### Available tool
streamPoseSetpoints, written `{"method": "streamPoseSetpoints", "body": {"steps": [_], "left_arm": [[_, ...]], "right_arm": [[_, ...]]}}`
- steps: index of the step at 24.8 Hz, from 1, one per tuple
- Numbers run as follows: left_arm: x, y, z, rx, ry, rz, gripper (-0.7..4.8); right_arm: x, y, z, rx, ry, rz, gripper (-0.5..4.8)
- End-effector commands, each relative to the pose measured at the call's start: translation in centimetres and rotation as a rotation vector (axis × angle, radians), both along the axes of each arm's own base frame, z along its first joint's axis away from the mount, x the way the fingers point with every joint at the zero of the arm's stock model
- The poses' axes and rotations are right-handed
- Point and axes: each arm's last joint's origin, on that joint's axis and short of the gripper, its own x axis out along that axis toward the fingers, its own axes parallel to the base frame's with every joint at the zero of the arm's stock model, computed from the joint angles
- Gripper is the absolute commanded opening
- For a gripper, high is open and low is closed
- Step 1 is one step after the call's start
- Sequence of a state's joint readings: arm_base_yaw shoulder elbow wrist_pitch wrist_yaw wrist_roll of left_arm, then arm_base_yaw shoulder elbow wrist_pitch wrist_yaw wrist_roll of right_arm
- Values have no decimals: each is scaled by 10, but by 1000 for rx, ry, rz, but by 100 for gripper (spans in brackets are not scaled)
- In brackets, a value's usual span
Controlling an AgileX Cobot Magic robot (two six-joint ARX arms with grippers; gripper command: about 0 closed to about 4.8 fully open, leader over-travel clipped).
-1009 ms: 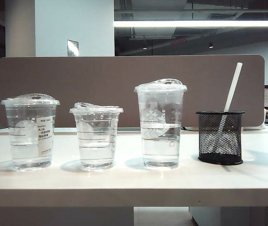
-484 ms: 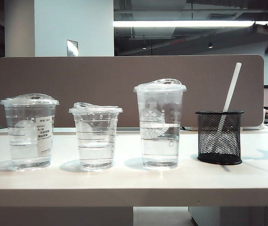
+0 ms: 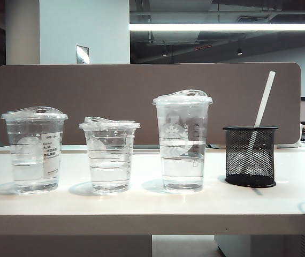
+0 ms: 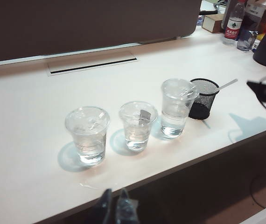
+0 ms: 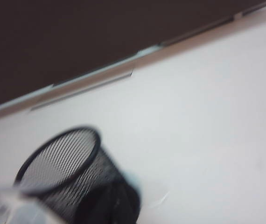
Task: Pick up the straw and insert it into the small coffee cup.
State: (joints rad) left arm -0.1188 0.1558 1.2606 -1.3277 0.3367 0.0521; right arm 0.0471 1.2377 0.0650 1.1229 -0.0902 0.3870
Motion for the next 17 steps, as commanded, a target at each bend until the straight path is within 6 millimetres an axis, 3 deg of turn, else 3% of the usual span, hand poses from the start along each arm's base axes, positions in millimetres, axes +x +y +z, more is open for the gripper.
{"method": "streamPoseSetpoints", "body": {"steps": [1, 4, 7, 13, 17], "left_arm": [[-1, 0, 1, -1, -8, 0, 18], [-1, 0, 1, 0, -9, 1, 18], [-1, 0, 1, -1, -8, -1, 19], [-1, 0, 1, -1, -8, 0, 19], [-1, 0, 1, -1, -8, 0, 18]], "right_arm": [[-15, 16, -8, -3, -15, 65, 21], [-19, 31, -7, -39, -35, 159, 85], [-21, 43, -4, -119, -83, 219, 103], [-19, 49, 0, -181, -109, 234, 216], [-7, 53, 7, -216, -113, 236, 226]]}}
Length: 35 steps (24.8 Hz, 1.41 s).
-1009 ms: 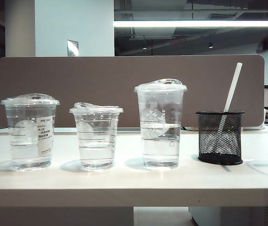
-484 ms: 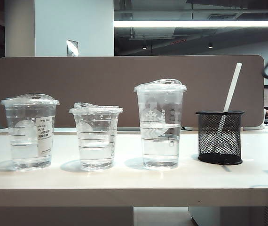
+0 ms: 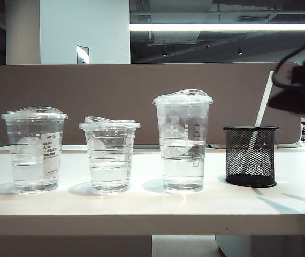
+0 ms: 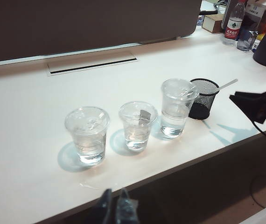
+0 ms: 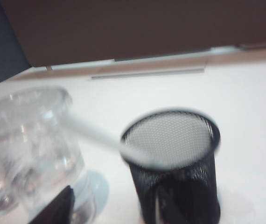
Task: Pick up the straw and insert it into the small coffee cup.
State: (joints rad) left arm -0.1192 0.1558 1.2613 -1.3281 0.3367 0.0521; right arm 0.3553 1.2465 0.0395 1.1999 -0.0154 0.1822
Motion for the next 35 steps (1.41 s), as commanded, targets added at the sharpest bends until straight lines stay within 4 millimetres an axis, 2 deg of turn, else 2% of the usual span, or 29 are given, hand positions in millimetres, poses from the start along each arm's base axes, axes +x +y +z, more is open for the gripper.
{"method": "streamPoseSetpoints", "body": {"steps": [1, 7, 18, 20, 22, 24, 29, 31, 35], "left_arm": [[0, 0, 1, -1, -8, 0, 19], [0, 0, 1, -1, -8, 0, 19], [0, 0, 1, -1, -8, 0, 18], [0, 0, 1, -1, -8, 0, 18], [0, 0, 1, -1, -8, 0, 18], [0, 0, 1, -1, -8, 0, 19], [0, 0, 1, -1, -8, 0, 18], [0, 0, 1, -1, -8, 0, 19], [0, 0, 1, -1, -8, 0, 19]], "right_arm": [[11, 4, 9, -24, -15, -1, 226], [28, 10, 19, -64, 20, 0, 219], [48, 18, 9, -88, 71, 1, 208], [53, 19, 8, -87, 68, 1, 196], [56, 21, 8, -88, 70, 0, 128], [56, 20, 8, -89, 69, -15, 92], [58, 21, 10, -88, 61, -22, 80], [58, 20, 12, -113, 41, -39, 46], [59, 20, 12, -131, 26, -40, 46]]}}
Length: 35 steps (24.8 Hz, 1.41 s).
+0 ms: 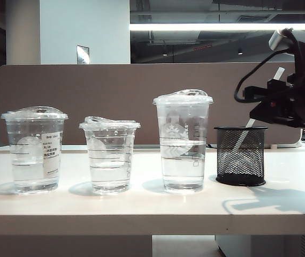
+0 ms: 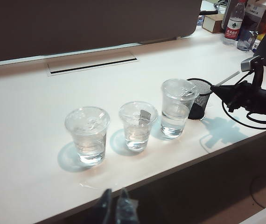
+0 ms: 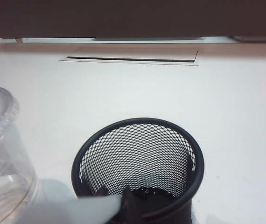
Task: Pick up the straw and insert it into the small coffee cup.
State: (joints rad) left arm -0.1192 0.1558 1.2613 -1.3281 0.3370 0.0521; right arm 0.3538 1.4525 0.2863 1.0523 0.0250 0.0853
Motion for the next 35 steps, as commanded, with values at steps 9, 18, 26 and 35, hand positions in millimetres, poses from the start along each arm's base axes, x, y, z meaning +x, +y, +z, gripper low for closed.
{"method": "streamPoseSetpoints", "body": {"steps": [9, 18, 26, 35], "left_arm": [[0, 0, 1, -1, -8, 0, 18], [0, 0, 1, -1, -8, 1, 19], [0, 0, 1, -1, -8, 0, 18], [-1, 0, 1, -1, -8, 0, 18]], "right_arm": [[6, 2, 11, 7, -64, -1, 44], [12, 5, 55, -89, -184, 6, 44], [-7, 7, 158, -134, -211, 167, 44], [-22, 48, 230, -88, -329, 362, 44]]}}
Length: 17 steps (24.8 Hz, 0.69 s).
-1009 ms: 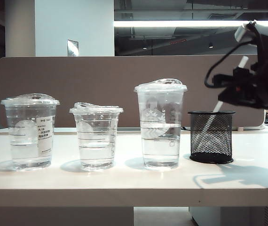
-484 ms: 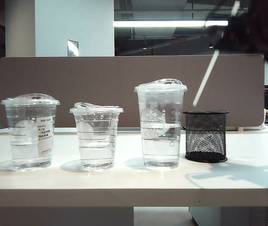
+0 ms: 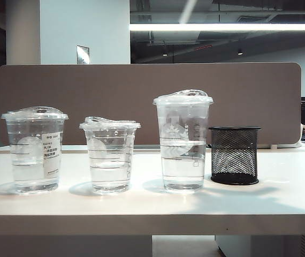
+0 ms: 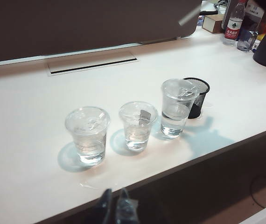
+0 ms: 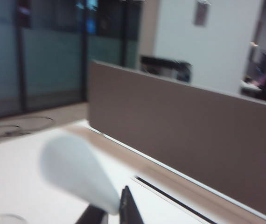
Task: Pick up the straw and insert it into the small coffee cup.
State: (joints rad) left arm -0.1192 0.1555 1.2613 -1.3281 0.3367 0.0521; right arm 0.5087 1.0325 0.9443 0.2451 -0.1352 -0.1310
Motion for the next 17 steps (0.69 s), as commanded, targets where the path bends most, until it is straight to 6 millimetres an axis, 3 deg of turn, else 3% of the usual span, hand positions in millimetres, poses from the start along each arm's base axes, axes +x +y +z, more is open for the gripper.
{"method": "streamPoseSetpoints", "body": {"steps": [1, 8, 17], "left_arm": [[0, 0, 1, -1, -8, 0, 18], [0, 0, 1, -1, -7, 0, 18], [0, 0, 1, -1, -8, 1, 18]], "right_arm": [[2, 21, -1, -22, 27, 70, 44], [12, 71, -34, -107, 146, 197, 45], [14, 102, -63, -182, 234, 263, 45]]}}
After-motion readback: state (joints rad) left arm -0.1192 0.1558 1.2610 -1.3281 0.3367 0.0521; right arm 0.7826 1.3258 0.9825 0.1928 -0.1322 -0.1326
